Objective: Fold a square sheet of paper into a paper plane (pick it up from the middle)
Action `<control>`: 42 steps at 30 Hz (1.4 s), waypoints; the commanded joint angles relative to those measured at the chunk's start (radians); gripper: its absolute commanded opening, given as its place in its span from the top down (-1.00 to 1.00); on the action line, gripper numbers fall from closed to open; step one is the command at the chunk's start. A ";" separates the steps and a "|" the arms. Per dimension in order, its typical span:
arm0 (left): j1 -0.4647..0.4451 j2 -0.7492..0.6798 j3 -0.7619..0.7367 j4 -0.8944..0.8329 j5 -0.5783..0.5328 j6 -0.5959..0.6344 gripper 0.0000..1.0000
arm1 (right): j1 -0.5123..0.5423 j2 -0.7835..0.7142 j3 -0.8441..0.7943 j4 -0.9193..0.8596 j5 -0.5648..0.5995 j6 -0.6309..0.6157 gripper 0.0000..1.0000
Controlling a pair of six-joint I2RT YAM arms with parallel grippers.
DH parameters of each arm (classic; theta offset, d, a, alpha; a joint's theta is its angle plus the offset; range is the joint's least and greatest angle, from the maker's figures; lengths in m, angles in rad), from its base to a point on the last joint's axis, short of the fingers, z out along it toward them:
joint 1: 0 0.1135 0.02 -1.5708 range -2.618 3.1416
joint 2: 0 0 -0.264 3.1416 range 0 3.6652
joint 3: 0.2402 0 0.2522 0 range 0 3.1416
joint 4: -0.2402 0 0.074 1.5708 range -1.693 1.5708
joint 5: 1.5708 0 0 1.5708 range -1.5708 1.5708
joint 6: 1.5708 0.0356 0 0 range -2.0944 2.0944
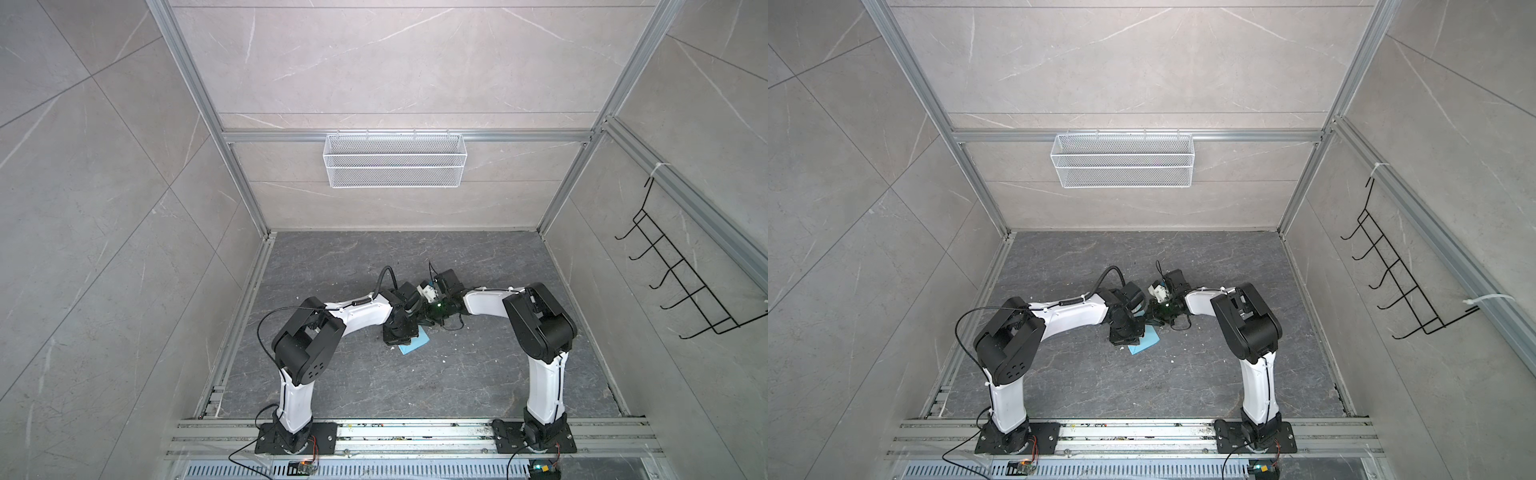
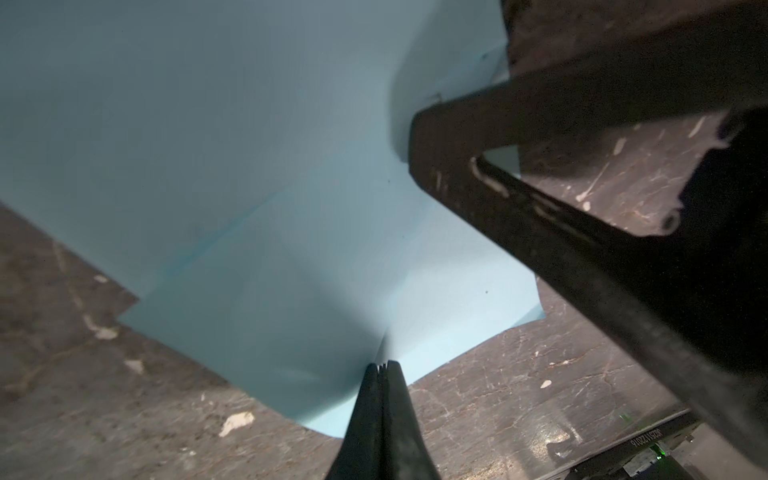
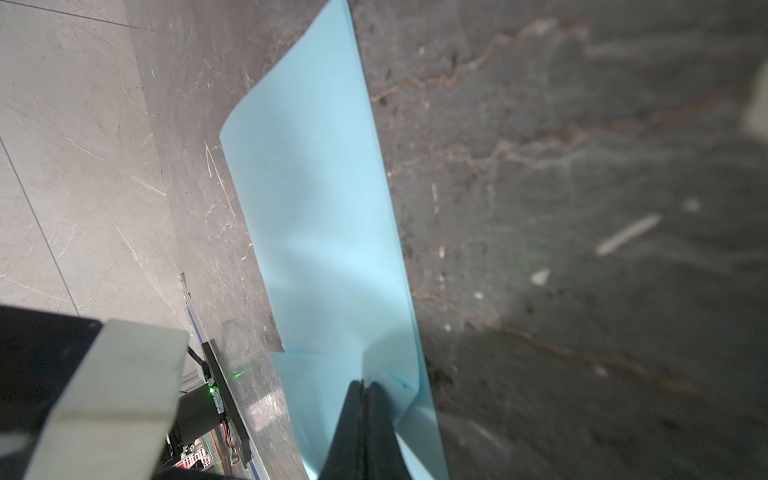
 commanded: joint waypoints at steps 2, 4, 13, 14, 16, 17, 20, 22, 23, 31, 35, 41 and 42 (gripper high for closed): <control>0.002 0.006 -0.014 -0.062 -0.022 -0.019 0.95 | 0.001 0.084 -0.047 -0.065 0.153 0.002 0.94; 0.002 0.004 -0.023 -0.066 -0.024 -0.018 0.95 | 0.001 0.084 -0.047 -0.067 0.154 0.000 0.94; -0.011 -0.015 -0.049 -0.070 0.022 -0.006 0.95 | -0.002 0.086 -0.046 -0.072 0.158 -0.001 0.94; -0.014 -0.021 -0.053 -0.079 0.021 -0.007 0.95 | -0.001 0.086 -0.044 -0.072 0.160 0.000 0.95; -0.019 -0.031 -0.059 -0.094 0.013 -0.008 0.95 | -0.001 0.088 -0.044 -0.073 0.161 0.000 0.94; -0.021 -0.037 -0.063 -0.100 0.008 -0.010 0.95 | -0.002 0.089 -0.043 -0.073 0.160 0.000 0.94; -0.032 -0.045 -0.068 -0.112 0.004 -0.013 0.95 | -0.003 0.094 -0.037 -0.076 0.160 0.001 0.95; -0.040 -0.049 -0.072 -0.119 0.009 -0.016 0.95 | -0.003 0.095 -0.036 -0.078 0.161 0.001 0.95; -0.042 -0.053 -0.076 -0.121 0.011 -0.016 0.95 | -0.004 0.095 -0.035 -0.078 0.160 -0.001 0.95; -0.039 -0.085 -0.072 -0.154 0.003 0.010 0.97 | -0.004 0.091 -0.034 -0.079 0.158 0.000 0.95; -0.011 -0.138 -0.041 -0.110 -0.002 0.029 0.96 | -0.006 0.073 -0.045 -0.055 0.145 0.009 0.94; 0.070 -0.171 -0.081 0.117 0.086 -0.024 0.92 | -0.005 0.019 -0.048 -0.001 0.100 0.027 0.93; 0.076 -0.161 -0.084 0.148 0.102 -0.034 0.92 | -0.005 0.007 -0.046 0.009 0.091 0.028 0.93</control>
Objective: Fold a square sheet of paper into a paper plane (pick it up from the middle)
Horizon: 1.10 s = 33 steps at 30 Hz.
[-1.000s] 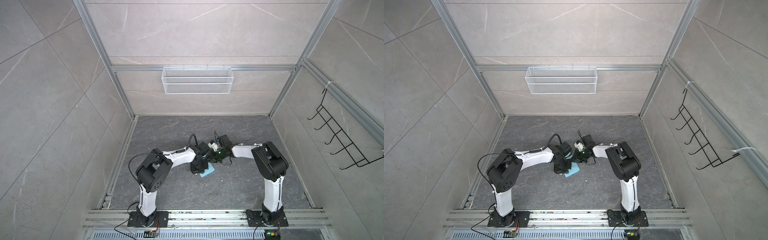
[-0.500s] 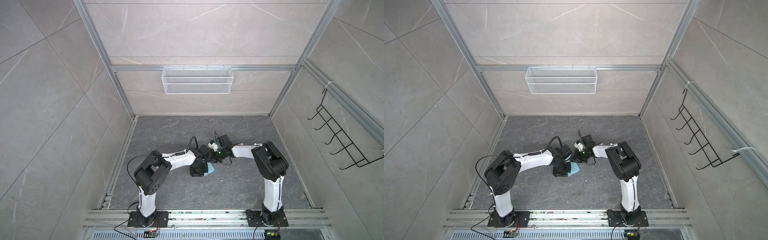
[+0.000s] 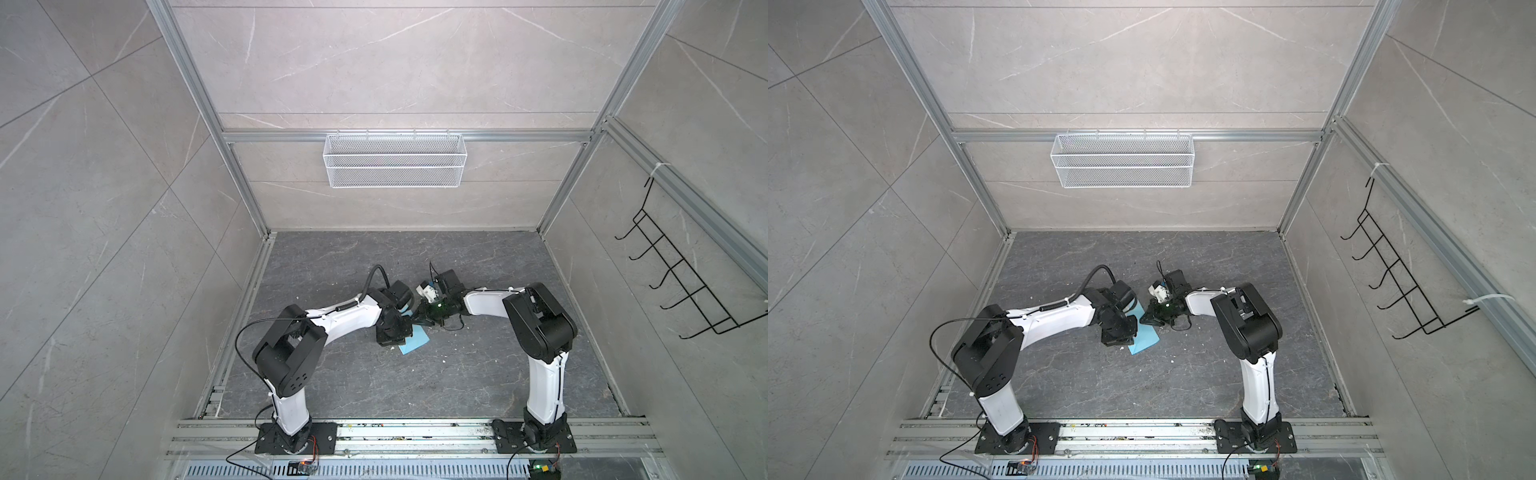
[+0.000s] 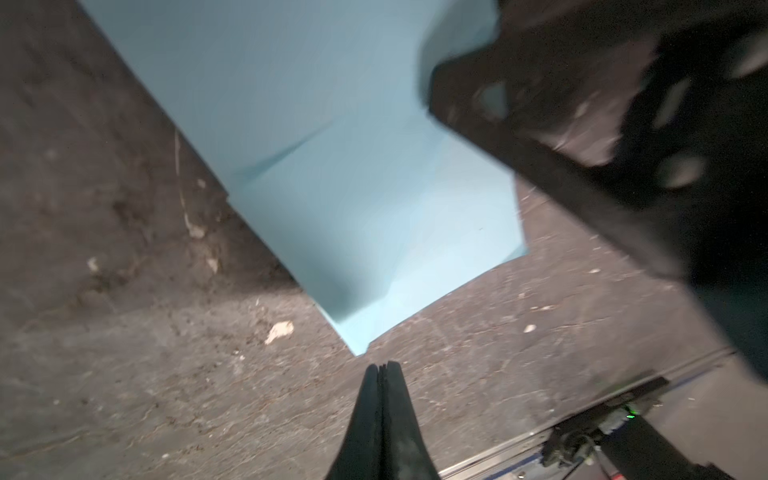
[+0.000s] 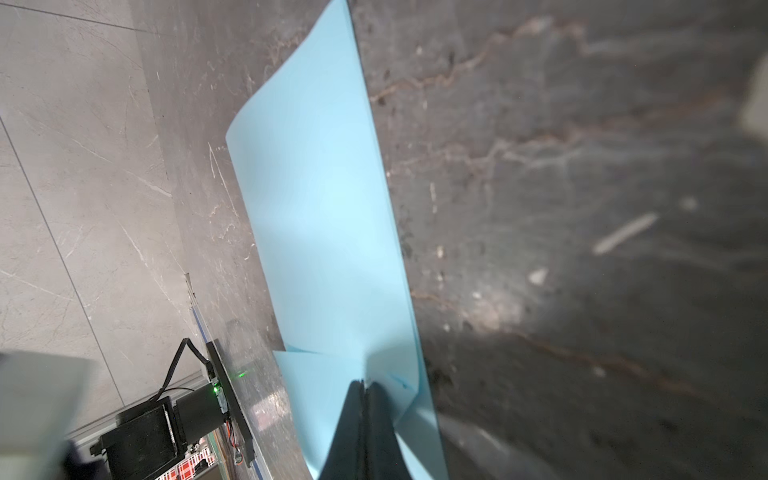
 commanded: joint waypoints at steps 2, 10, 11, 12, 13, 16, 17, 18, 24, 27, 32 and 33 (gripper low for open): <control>0.027 0.006 -0.003 0.141 0.079 -0.032 0.92 | -0.001 -0.010 -0.024 -0.013 0.090 0.004 0.92; 0.024 0.067 -0.025 0.121 0.070 -0.042 1.00 | -0.001 -0.056 -0.005 -0.049 0.016 -0.113 0.92; 0.024 0.072 -0.028 0.118 0.069 -0.040 1.00 | 0.000 -0.062 -0.008 -0.049 0.009 -0.122 0.92; 0.025 0.076 -0.032 0.116 0.065 -0.040 1.00 | 0.001 -0.067 -0.013 -0.051 -0.002 -0.130 0.92; 0.025 0.082 -0.036 0.112 0.065 -0.040 1.00 | 0.001 -0.073 -0.018 -0.051 -0.014 -0.139 0.92; 0.024 0.095 -0.044 0.105 0.062 -0.039 1.00 | 0.010 -0.085 -0.033 -0.056 -0.033 -0.156 0.92; 0.024 0.095 -0.049 0.105 0.058 -0.039 1.00 | 0.017 -0.086 -0.035 -0.062 -0.039 -0.165 0.92; 0.024 0.095 -0.053 0.101 0.059 -0.040 1.00 | 0.022 -0.086 -0.034 -0.072 -0.040 -0.172 0.92; 0.024 0.093 -0.068 0.088 0.042 -0.033 1.00 | 0.059 -0.065 -0.030 -0.100 -0.042 -0.198 0.92; 0.024 0.098 -0.072 0.087 0.038 -0.034 1.00 | 0.068 -0.051 -0.027 -0.105 -0.031 -0.202 0.92; 0.024 0.100 -0.077 0.075 0.036 -0.033 1.00 | 0.066 -0.014 -0.018 -0.122 -0.005 -0.221 0.92; 0.024 0.100 -0.077 0.070 0.033 -0.034 1.00 | 0.062 -0.008 -0.016 -0.124 0.003 -0.223 0.92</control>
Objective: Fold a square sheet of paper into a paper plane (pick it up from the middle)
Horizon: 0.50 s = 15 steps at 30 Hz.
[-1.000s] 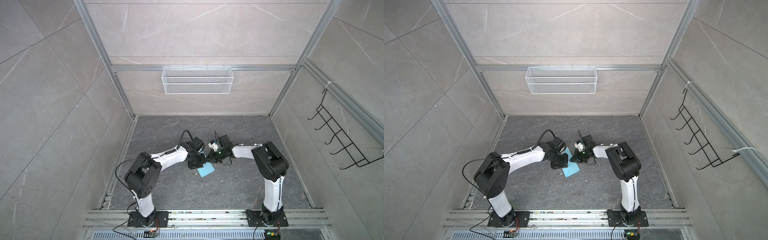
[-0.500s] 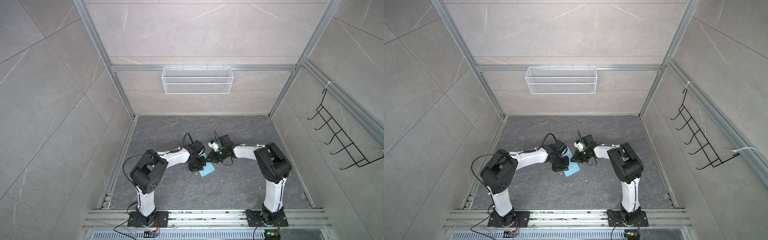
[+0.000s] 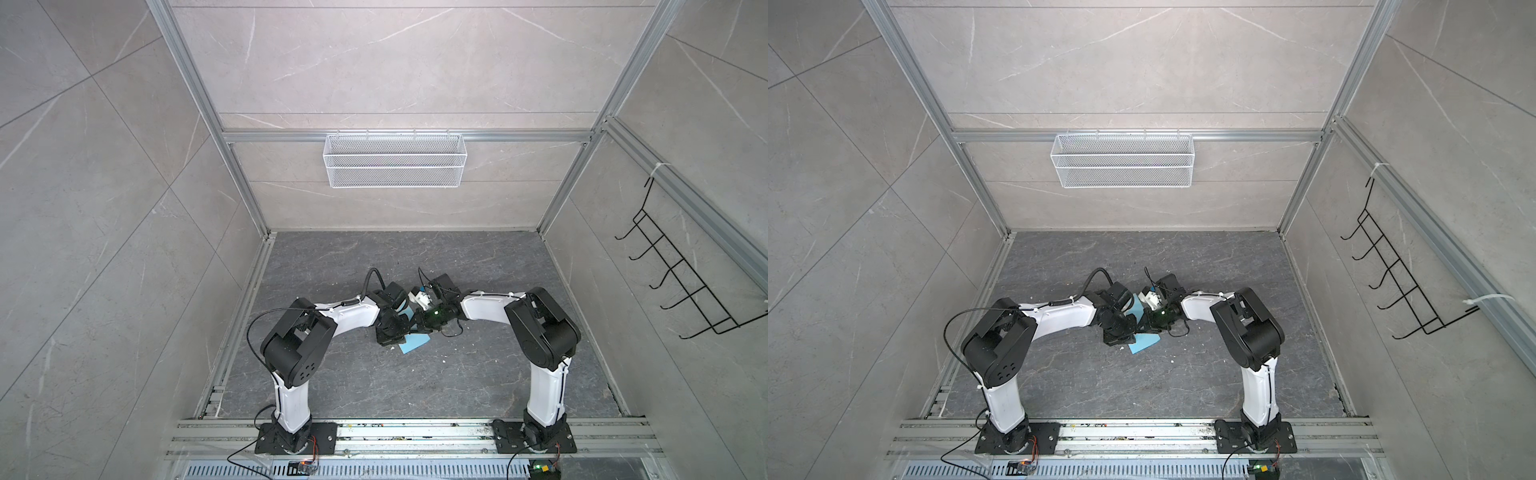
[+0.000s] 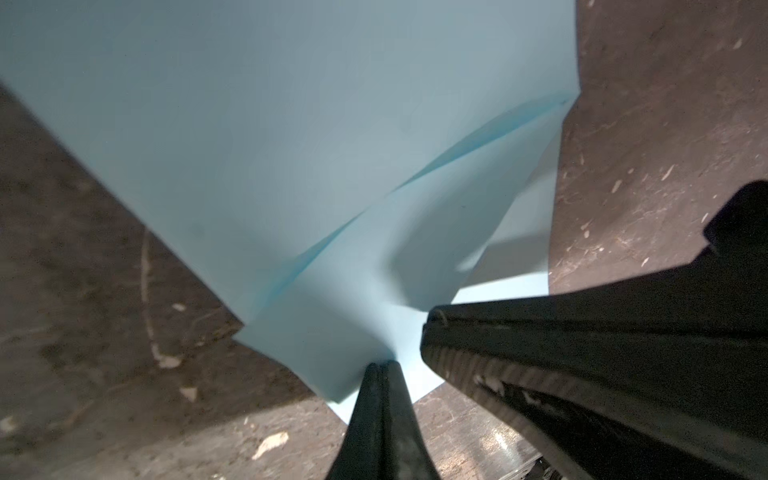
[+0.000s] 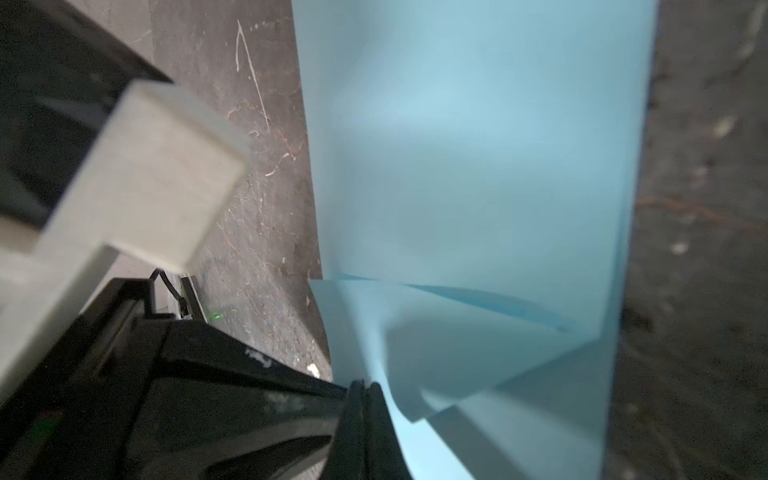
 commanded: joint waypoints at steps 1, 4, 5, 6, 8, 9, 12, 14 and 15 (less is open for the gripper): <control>-0.002 0.015 -0.019 -0.059 -0.014 -0.004 1.00 | -0.011 0.046 0.004 -0.036 0.027 -0.036 0.92; -0.001 0.014 -0.022 -0.067 -0.015 -0.004 1.00 | -0.033 0.060 0.009 -0.028 0.040 -0.040 0.92; -0.001 0.013 -0.025 -0.068 -0.015 -0.004 1.00 | -0.041 0.065 0.016 -0.030 0.051 -0.040 0.91; -0.002 0.012 -0.025 -0.070 -0.017 -0.005 1.00 | -0.049 0.072 0.025 -0.032 0.057 -0.036 0.92; -0.001 0.012 -0.028 -0.072 -0.017 -0.002 1.00 | -0.071 0.089 0.051 -0.034 0.072 -0.020 0.92; -0.002 0.012 -0.028 -0.073 -0.018 -0.002 1.00 | -0.081 0.096 0.062 -0.034 0.082 -0.013 0.91; -0.001 0.011 -0.028 -0.077 -0.017 0.002 1.00 | -0.117 0.116 0.097 -0.037 0.107 0.003 0.91; -0.001 0.009 -0.027 -0.077 -0.015 0.007 1.00 | -0.144 0.124 0.122 -0.040 0.123 0.016 0.91; -0.002 0.008 -0.025 -0.077 -0.014 0.007 1.00 | -0.153 0.125 0.132 -0.042 0.125 0.019 0.91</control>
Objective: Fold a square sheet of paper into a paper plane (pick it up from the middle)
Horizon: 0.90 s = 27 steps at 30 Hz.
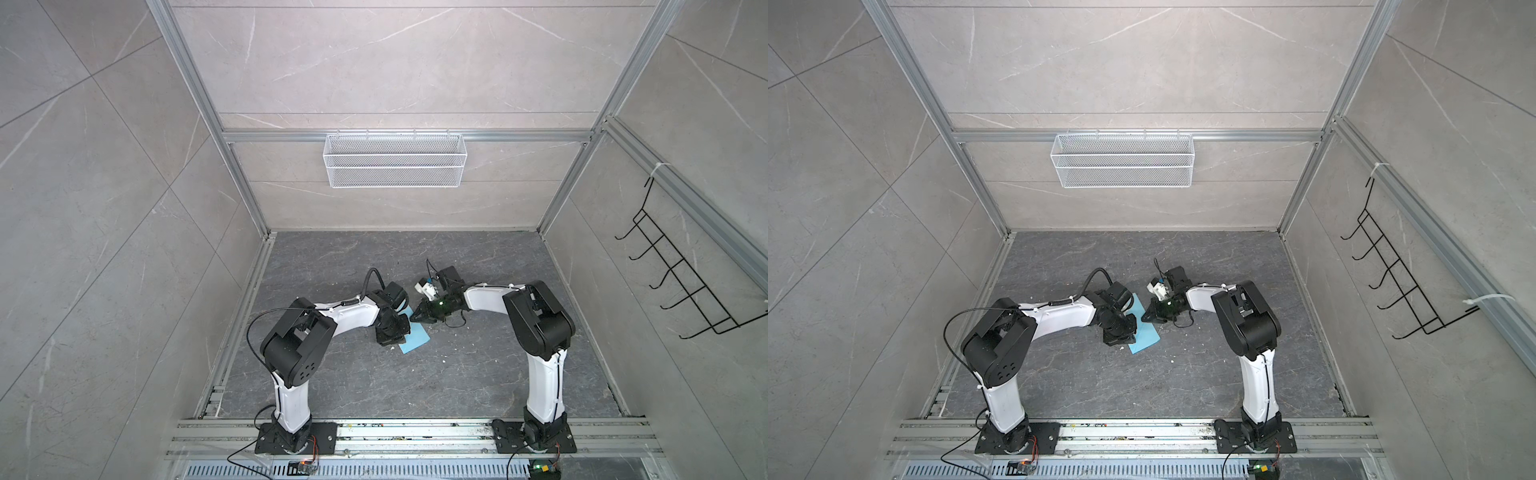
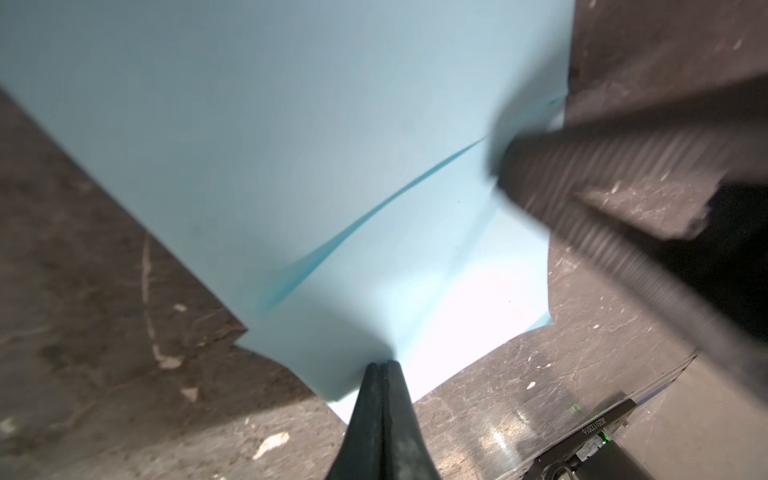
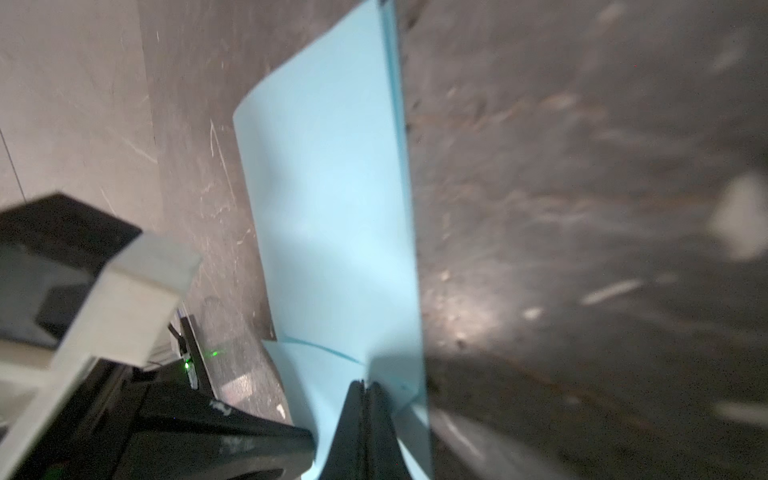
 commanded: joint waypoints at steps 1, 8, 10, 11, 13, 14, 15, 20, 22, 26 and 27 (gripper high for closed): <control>-0.002 0.008 -0.020 -0.077 -0.014 0.009 1.00 | -0.047 0.039 0.039 -0.029 0.118 0.021 0.91; 0.002 -0.033 0.040 -0.027 0.014 0.032 1.00 | -0.051 -0.116 -0.006 -0.034 0.111 0.058 0.66; 0.006 -0.052 0.061 -0.006 0.019 0.037 0.92 | -0.050 -0.167 -0.054 -0.018 0.098 0.081 0.51; 0.011 -0.060 0.067 0.004 0.020 0.036 0.86 | -0.049 -0.191 -0.084 -0.005 0.089 0.098 0.42; 0.021 -0.069 0.071 0.020 0.013 0.032 0.79 | -0.045 -0.224 -0.133 0.025 0.078 0.134 0.29; 0.026 -0.072 0.070 0.021 0.005 0.032 0.77 | -0.043 -0.237 -0.157 0.038 0.070 0.152 0.22; 0.032 -0.073 0.067 0.019 -0.006 0.032 0.75 | -0.039 -0.251 -0.182 0.058 0.061 0.174 0.14; 0.063 -0.055 0.054 0.003 -0.039 0.037 0.81 | 0.005 -0.278 -0.247 0.113 0.059 0.258 -0.02; 0.069 -0.038 0.057 -0.006 -0.045 0.042 0.85 | 0.027 -0.273 -0.251 0.123 0.067 0.284 -0.02; 0.073 -0.010 0.056 -0.017 -0.061 0.045 0.93 | 0.064 -0.239 -0.240 0.142 0.073 0.326 0.00; 0.073 -0.004 0.056 -0.020 -0.064 0.045 0.95 | 0.074 -0.230 -0.236 0.147 0.072 0.334 0.02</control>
